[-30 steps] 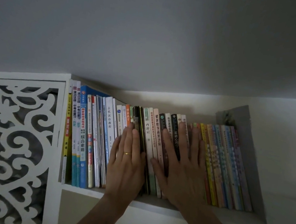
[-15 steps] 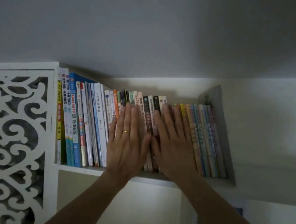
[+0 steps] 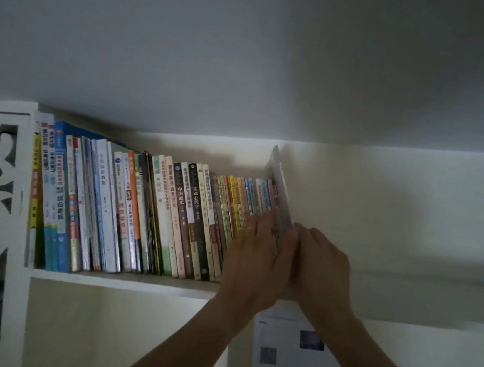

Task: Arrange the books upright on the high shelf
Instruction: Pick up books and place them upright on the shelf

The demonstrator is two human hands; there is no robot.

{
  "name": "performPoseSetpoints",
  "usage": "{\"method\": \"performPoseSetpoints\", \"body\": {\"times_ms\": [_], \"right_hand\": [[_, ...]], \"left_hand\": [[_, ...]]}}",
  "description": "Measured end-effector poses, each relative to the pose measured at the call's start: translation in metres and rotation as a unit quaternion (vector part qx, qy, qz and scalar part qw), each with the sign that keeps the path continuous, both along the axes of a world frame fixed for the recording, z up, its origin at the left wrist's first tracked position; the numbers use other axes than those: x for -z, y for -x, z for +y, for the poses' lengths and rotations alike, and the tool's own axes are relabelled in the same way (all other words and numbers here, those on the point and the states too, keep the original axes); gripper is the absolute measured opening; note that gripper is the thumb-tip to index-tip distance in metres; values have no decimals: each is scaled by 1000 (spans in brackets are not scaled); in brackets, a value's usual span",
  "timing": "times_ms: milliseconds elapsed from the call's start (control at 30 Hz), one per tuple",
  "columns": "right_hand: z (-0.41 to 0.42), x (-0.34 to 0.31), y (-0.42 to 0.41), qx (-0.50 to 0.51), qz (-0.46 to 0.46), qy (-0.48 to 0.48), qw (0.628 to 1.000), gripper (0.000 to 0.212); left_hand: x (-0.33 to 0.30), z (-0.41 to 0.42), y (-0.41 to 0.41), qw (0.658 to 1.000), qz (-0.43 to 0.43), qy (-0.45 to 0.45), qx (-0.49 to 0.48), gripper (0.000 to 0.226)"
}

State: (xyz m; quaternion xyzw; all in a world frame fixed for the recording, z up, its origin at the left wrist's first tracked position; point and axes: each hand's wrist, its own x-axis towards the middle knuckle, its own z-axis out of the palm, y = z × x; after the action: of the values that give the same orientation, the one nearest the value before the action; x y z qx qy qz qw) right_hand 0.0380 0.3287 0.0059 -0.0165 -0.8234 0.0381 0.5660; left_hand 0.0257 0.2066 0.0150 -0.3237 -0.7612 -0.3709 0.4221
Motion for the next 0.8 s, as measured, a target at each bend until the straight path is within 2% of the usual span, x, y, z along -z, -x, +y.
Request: {"method": "performPoseSetpoints", "body": {"times_ms": [67, 133, 233, 300, 367, 433, 467, 500, 533, 600, 633, 667, 700, 733, 800], "right_hand": [[-19, 3, -10, -88, 103, -4, 991, 21], [-47, 4, -16, -191, 127, -12, 973, 19], [-78, 4, -6, -341, 26, -3, 940, 31], [-96, 3, -5, -368, -21, -33, 929, 39], [-108, 2, -5, -354, 15, -18, 935, 45], [-118, -2, -3, -337, 68, 76, 936, 46], [-123, -2, 2, -352, 60, 141, 923, 43], [-129, -5, 7, -393, 10, 211, 895, 41], [-137, -7, 11, -448, -68, 284, 845, 38], [-157, -10, 17, -534, -213, 411, 707, 28], [-168, -11, 21, -554, -252, 443, 658, 22], [-180, -11, 25, -560, -267, 450, 642, 18], [-192, -11, 26, -557, -263, 451, 646, 14], [-204, -12, 28, -543, -252, 448, 664, 13], [-222, -14, 33, -512, -233, 450, 693, 27]], "left_hand": [[-1, -7, -12, 991, -81, -54, 87, 52], [-3, -25, -18, 974, -116, -140, 133, 40], [-2, -69, -18, 967, -104, -220, 69, 22], [4, -103, -22, 967, -89, -237, 14, 16], [11, -135, -30, 968, -52, -243, -34, 20], [18, -165, -39, 964, -14, -248, -93, 23], [21, -178, -44, 960, -2, -256, -112, 18], [24, -191, -47, 957, 3, -266, -118, 14], [27, -203, -49, 955, 5, -275, -113, 13], [33, -224, -52, 950, -7, -297, -97, 15], [36, -233, -52, 947, -19, -310, -87, 16], [38, -241, -52, 944, -28, -320, -75, 16], [39, -248, -52, 943, -32, -324, -72, 17], [39, -255, -52, 943, -31, -323, -71, 17], [39, -269, -52, 944, -37, -323, -56, 18]]}}
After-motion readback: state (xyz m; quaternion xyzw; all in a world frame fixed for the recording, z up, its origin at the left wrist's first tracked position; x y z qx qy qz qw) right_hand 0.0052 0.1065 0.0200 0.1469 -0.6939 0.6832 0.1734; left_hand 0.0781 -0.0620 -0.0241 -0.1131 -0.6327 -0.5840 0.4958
